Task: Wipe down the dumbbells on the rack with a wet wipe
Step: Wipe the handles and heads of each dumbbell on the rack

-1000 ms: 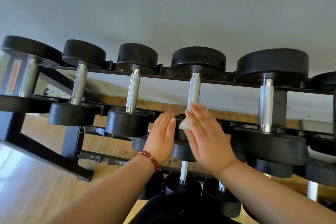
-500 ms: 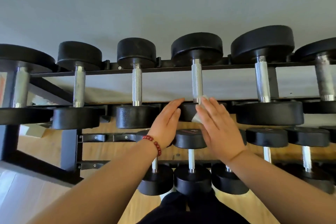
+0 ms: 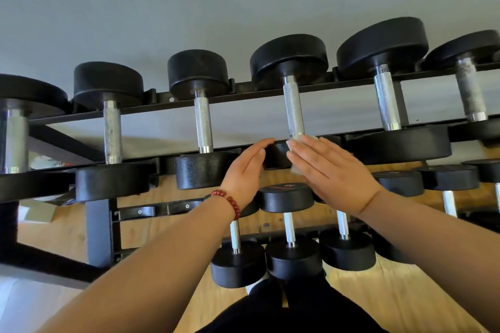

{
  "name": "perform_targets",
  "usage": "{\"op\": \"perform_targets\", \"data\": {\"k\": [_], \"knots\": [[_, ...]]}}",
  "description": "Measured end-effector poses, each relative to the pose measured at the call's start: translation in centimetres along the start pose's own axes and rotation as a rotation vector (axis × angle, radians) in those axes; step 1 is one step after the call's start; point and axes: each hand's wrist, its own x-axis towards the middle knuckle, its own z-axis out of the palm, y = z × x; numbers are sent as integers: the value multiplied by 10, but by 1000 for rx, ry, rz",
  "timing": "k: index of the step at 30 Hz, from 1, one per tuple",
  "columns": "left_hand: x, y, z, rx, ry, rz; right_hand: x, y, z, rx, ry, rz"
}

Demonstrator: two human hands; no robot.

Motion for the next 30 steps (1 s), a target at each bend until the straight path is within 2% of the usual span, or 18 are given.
{"op": "perform_targets", "data": {"k": [4, 10, 14, 19, 22, 27, 30], "knots": [[2, 0, -2, -34, 8, -1, 25, -7, -1, -43, -69, -60], [4, -9, -4, 14, -18, 34, 1, 6, -8, -18, -57, -91], [4, -10, -3, 2, -16, 47, 23, -10, -4, -48, -56, -46], [4, -11, -2, -50, 3, 41, 11, 1, -4, -8, -84, -123], [2, -9, -1, 0, 19, 39, -7, 5, -7, 93, -27, 49], [8, 8, 17, 49, 123, 17, 23, -26, -6, 254, 70, 483], [9, 14, 25, 62, 98, 15, 9, -41, 1, 232, 118, 520]]}}
